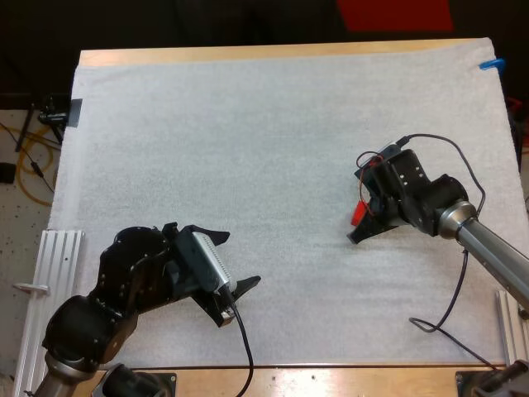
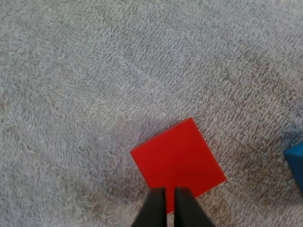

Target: Stack red cube on blue cube

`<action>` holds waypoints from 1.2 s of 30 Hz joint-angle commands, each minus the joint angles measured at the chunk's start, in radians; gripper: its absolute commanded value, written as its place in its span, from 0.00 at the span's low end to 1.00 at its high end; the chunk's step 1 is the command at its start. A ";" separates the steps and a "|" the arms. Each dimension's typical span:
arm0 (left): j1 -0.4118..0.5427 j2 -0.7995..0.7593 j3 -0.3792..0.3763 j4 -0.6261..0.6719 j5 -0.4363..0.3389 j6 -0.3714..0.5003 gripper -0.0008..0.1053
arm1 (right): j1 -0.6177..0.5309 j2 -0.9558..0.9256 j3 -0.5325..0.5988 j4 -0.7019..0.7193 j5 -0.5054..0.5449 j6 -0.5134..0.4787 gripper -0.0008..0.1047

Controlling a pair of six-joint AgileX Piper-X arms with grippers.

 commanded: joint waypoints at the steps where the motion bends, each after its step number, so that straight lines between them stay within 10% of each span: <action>1: -0.004 0.003 -0.006 -0.012 0.007 -0.012 0.73 | 0.000 0.000 -0.008 -0.005 -0.003 -0.011 0.01; 15: -0.004 0.003 -0.006 -0.012 0.007 -0.012 0.73 | 0.000 0.000 -0.008 -0.005 -0.016 -0.020 0.02; 24: -0.004 0.003 -0.006 -0.012 0.007 -0.012 0.73 | 0.000 0.003 -0.008 -0.005 -0.023 -0.059 0.79; 36: -0.004 0.003 -0.006 -0.012 0.007 -0.015 0.73 | 0.000 0.113 -0.008 -0.102 -0.045 -0.077 0.72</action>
